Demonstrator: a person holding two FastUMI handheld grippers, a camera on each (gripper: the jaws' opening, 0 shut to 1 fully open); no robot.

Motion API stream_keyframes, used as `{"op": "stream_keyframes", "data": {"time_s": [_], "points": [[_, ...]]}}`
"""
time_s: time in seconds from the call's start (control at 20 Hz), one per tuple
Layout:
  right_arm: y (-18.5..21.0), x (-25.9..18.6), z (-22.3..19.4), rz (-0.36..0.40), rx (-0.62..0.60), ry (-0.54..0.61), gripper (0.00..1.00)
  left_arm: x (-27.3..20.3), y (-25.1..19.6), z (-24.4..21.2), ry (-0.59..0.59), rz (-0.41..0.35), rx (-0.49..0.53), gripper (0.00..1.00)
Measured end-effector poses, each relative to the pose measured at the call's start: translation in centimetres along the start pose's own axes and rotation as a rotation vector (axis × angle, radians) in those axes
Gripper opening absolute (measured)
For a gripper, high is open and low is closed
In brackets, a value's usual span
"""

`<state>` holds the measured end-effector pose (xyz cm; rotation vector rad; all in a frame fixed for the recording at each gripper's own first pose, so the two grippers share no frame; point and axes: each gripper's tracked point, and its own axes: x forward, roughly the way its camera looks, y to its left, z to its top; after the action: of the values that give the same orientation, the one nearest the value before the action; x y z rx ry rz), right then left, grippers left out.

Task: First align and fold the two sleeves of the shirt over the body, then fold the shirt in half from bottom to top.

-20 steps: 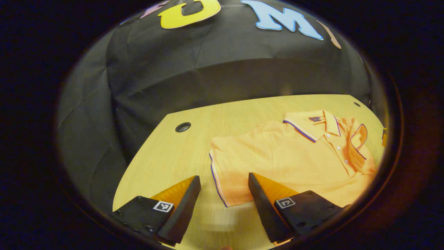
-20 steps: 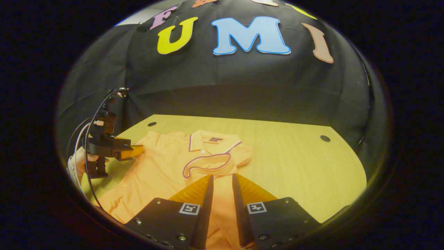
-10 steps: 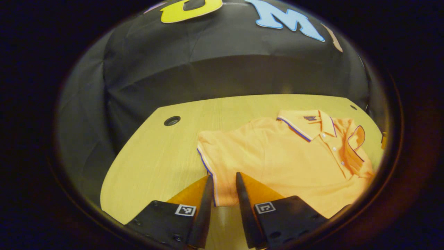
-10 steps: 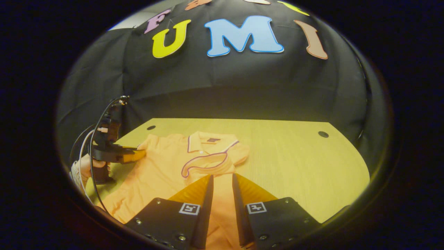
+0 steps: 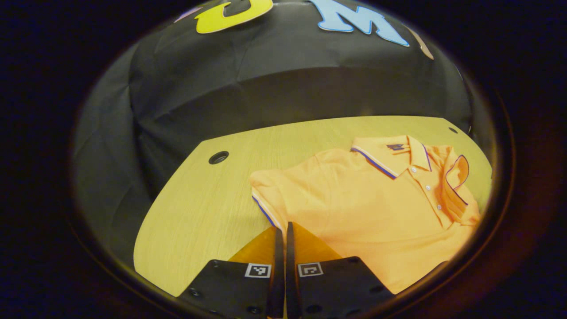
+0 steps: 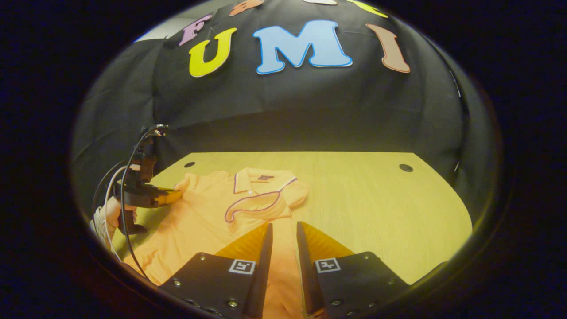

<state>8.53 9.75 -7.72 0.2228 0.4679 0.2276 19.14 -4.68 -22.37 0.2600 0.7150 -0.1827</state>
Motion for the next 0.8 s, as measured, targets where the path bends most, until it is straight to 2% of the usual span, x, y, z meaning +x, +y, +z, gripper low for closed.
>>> {"op": "stream_keyframes", "data": {"time_s": [0.15,0.4,0.6,0.8], "points": [[-0.3,-0.3,-0.2,-0.002,0.015,-0.002,0.34,-2.1,-1.6,3.5,-0.075,-0.008,0.049,0.08],[-0.6,-0.9,-0.4,-0.008,0.034,-0.013,0.34,-5.7,-9.1,7.5,-0.149,-0.114,0.124,0.10],[-0.9,-1.7,-0.9,-0.012,0.052,-0.016,0.34,-7.3,-17.0,7.4,-0.155,-0.221,0.184,0.08],[-2.0,-2.4,-1.9,-0.024,0.058,-0.008,0.34,-7.7,-23.0,5.5,-0.124,-0.295,0.238,0.10]]}}
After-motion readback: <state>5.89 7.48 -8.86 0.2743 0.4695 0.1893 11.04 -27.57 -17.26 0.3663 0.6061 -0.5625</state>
